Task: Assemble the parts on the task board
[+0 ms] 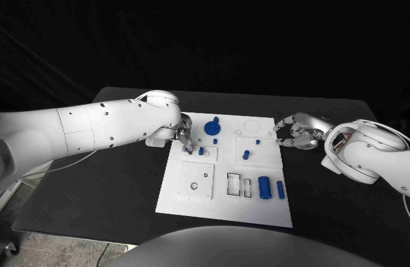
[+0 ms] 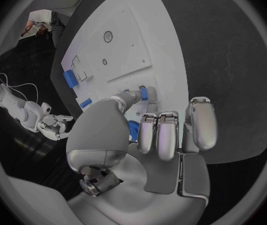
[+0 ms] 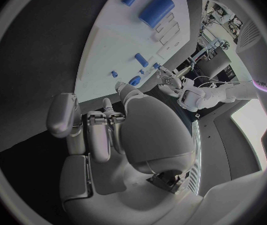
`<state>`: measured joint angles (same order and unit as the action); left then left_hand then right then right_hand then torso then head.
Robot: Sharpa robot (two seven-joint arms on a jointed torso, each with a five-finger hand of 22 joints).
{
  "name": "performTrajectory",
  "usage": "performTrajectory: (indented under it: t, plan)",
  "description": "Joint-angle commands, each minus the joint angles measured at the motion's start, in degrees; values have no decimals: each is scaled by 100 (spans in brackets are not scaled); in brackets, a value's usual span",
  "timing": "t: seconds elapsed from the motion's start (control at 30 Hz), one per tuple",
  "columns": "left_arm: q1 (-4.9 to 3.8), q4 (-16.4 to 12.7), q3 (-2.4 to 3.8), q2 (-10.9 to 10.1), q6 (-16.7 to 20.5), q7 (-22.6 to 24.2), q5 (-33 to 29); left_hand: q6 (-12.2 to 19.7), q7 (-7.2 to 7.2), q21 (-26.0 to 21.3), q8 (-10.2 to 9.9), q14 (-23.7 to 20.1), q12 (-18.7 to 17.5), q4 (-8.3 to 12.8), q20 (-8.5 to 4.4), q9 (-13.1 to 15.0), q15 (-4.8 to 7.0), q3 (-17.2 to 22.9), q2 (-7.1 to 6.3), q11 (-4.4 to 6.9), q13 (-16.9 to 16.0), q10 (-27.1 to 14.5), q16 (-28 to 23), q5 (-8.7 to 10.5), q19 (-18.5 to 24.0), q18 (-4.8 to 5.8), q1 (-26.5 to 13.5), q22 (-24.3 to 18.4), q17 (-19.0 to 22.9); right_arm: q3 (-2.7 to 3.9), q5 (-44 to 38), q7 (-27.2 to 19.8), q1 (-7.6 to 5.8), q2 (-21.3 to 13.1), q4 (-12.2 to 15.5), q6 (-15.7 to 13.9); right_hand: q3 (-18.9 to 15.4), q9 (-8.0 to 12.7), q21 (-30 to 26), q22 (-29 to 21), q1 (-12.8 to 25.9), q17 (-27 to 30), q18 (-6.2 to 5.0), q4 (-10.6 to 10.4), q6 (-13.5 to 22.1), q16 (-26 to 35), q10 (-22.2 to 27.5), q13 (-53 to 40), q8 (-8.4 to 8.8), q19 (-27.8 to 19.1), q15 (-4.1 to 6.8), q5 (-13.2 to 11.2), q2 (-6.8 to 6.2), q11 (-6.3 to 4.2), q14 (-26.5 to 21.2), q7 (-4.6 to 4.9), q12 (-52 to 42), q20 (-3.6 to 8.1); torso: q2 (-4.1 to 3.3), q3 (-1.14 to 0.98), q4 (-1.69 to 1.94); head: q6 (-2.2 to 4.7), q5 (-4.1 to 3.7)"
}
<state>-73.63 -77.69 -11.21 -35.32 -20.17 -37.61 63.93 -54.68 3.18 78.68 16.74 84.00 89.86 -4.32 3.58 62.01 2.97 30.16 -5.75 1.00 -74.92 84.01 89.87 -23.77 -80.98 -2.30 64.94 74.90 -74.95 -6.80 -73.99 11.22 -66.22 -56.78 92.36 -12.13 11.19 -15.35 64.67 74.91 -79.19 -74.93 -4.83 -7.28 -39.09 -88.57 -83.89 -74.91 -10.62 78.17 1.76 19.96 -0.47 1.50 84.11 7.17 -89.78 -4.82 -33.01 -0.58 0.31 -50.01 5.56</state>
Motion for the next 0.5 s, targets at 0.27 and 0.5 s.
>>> performTrajectory:
  t: [0.27,0.5]
  plan:
    - [9,-81,-7,-33,-225,-38,69,5,-25,-27,-22,600,14,43,13,11,-22,63,26,-46,-1508,599,13,56,32,-87,-16,1089,-1505,0,-20,14,3,8,2,70,42,9,-13,777,-13,-1410,-66,25,-41,28,-611,-1509,23,-39,-35,22,23,44,500,4,-22,-5,1,0,4,1,-1]
    - [11,-103,-8,-30,-236,-39,67,4,-25,-32,-23,600,14,56,13,13,-22,73,25,-45,-1508,599,13,61,35,-88,-18,1087,-1505,0,-20,21,3,17,-4,76,42,9,-13,777,-13,-1410,-66,25,-41,28,-611,-1509,23,-39,-35,22,23,44,500,4,-22,-5,0,1,1,1,3]
